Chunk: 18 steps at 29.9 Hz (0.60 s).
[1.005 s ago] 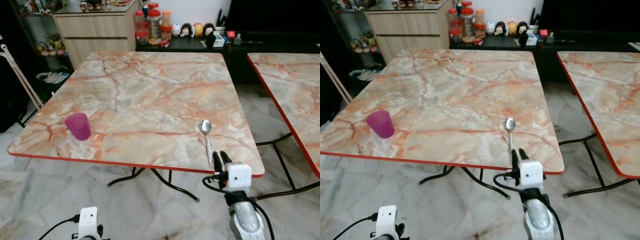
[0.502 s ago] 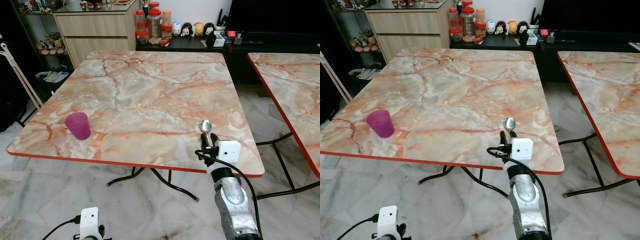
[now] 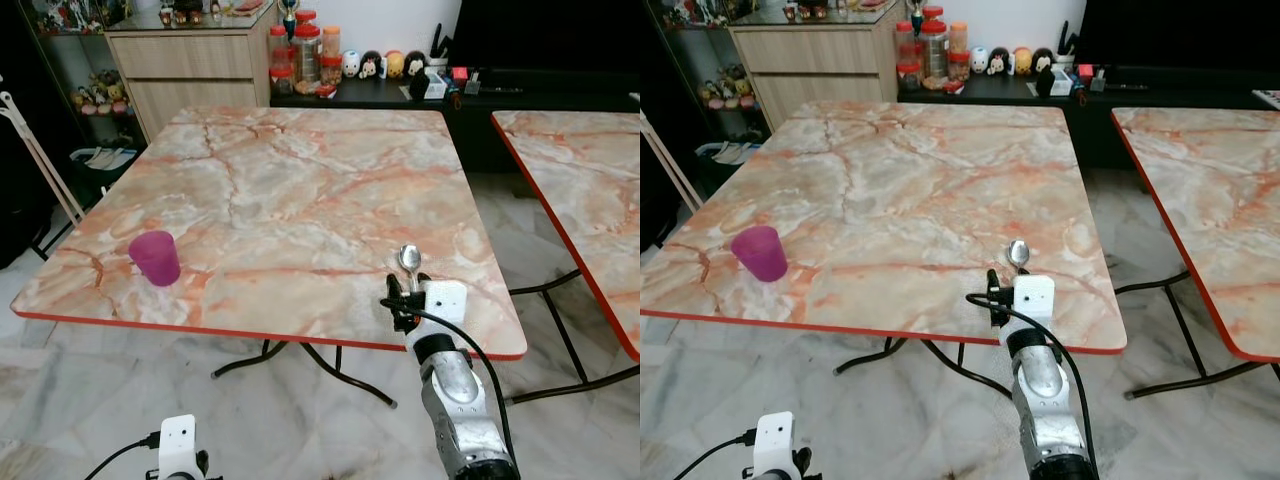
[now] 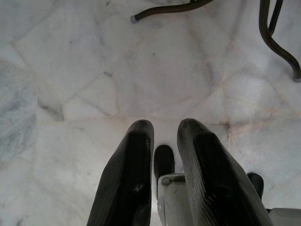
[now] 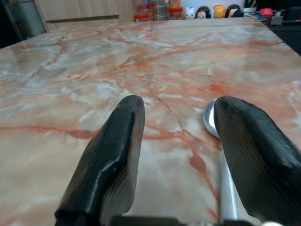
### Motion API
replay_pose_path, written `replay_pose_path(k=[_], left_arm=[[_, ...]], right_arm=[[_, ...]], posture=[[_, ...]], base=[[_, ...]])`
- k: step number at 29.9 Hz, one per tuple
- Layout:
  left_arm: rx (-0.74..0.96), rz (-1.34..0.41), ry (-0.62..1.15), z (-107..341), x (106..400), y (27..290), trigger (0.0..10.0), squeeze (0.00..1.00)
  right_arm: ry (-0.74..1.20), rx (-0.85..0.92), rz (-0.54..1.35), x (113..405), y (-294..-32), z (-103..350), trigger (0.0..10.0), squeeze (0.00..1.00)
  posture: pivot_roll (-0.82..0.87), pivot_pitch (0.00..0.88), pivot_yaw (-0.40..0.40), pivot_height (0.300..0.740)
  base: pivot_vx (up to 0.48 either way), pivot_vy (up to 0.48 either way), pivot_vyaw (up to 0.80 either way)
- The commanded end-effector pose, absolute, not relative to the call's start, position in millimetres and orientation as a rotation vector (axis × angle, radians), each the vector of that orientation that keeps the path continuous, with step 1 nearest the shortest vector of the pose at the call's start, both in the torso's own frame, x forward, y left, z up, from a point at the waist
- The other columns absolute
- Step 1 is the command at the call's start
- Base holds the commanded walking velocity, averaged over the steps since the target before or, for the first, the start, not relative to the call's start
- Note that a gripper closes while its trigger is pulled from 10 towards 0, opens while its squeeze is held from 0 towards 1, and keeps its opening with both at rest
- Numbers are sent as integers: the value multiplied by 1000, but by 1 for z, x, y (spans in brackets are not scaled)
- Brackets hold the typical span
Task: Setting the table
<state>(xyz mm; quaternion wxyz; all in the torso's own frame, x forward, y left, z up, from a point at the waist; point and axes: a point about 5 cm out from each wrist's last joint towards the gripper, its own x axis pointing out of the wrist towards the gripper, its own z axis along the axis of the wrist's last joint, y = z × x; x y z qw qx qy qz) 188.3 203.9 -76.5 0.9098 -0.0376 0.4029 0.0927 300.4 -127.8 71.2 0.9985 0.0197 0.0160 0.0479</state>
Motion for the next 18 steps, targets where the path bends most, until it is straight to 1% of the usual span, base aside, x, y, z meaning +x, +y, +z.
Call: replay_pose_path(k=[1,2,5,13,18], left_arm=[[-76,211,845,-78,185,208,10000,0],[-76,210,846,-78,185,208,10000,0],[-78,212,848,-78,183,208,10000,0],[-83,210,850,-79,182,207,10000,0],[-84,215,844,-78,183,209,10000,0]], right_arm=[[48,32,110,303,-123,71,10000,0],[61,30,117,303,-121,70,10000,0],[32,49,131,302,-120,73,10000,0],[12,48,124,301,-120,75,10000,0],[12,42,121,300,-120,75,10000,0]], posture=[[-52,0,3,740],[-50,0,2,740],[-54,0,1,740],[-55,0,2,740],[-50,0,1,740]], base=[[304,0,0],[304,0,0],[304,0,-783],[306,0,0],[0,0,0]])
